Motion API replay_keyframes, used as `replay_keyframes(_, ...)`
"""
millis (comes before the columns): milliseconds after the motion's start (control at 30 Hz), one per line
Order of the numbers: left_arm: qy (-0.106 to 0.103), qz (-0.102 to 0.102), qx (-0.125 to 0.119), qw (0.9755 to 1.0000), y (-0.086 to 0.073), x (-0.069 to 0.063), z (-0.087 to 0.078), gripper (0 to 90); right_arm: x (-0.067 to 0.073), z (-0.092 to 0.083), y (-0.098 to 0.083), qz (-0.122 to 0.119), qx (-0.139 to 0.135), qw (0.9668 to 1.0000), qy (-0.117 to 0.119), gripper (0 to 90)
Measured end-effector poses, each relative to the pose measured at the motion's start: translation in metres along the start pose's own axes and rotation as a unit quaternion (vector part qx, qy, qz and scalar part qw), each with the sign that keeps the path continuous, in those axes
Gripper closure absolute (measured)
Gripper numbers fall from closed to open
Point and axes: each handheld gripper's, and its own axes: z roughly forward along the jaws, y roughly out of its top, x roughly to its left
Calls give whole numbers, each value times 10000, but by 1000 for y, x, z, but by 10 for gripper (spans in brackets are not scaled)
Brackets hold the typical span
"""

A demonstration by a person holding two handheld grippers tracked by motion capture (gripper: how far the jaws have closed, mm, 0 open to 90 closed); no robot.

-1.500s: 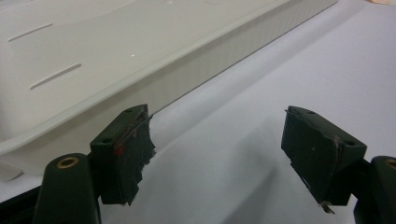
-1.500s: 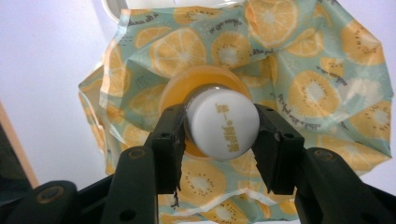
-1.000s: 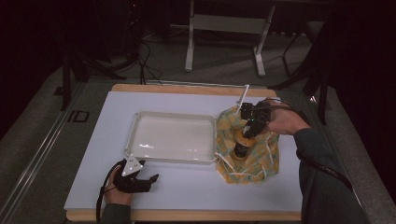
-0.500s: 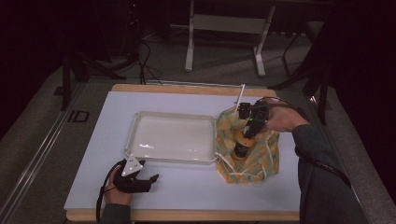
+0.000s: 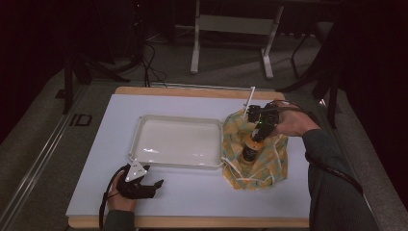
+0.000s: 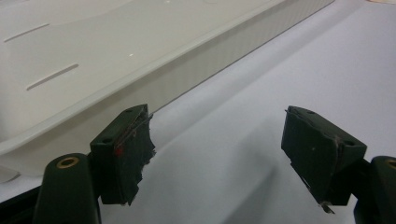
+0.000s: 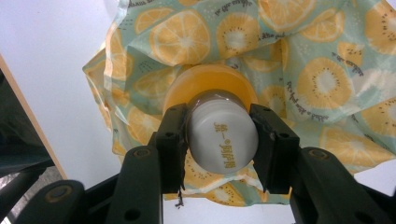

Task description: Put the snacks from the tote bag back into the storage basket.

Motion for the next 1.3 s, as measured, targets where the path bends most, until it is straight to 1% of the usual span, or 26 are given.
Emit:
replay_keyframes(300,-7,6,-8,10000,0,0,0,244,0,-3,-4,38,-34,10000,-81,588)
replay_keyframes(967,-24,24,-17,10000,0,0,0,244,2,-30,-5,68,-79,9997,-228,588)
replay_keyframes(1000,-24,31,-14,10000,0,0,0,244,2,-31,-5,41,-90,9997,-239,589)
replay_keyframes(1133,-32,21,-19,10000,0,0,0,244,2,-37,-5,52,-67,9996,-256,588)
replay_keyframes(1300,-29,31,-20,10000,0,0,0,244,2,-44,-4,44,-99,9996,-276,589)
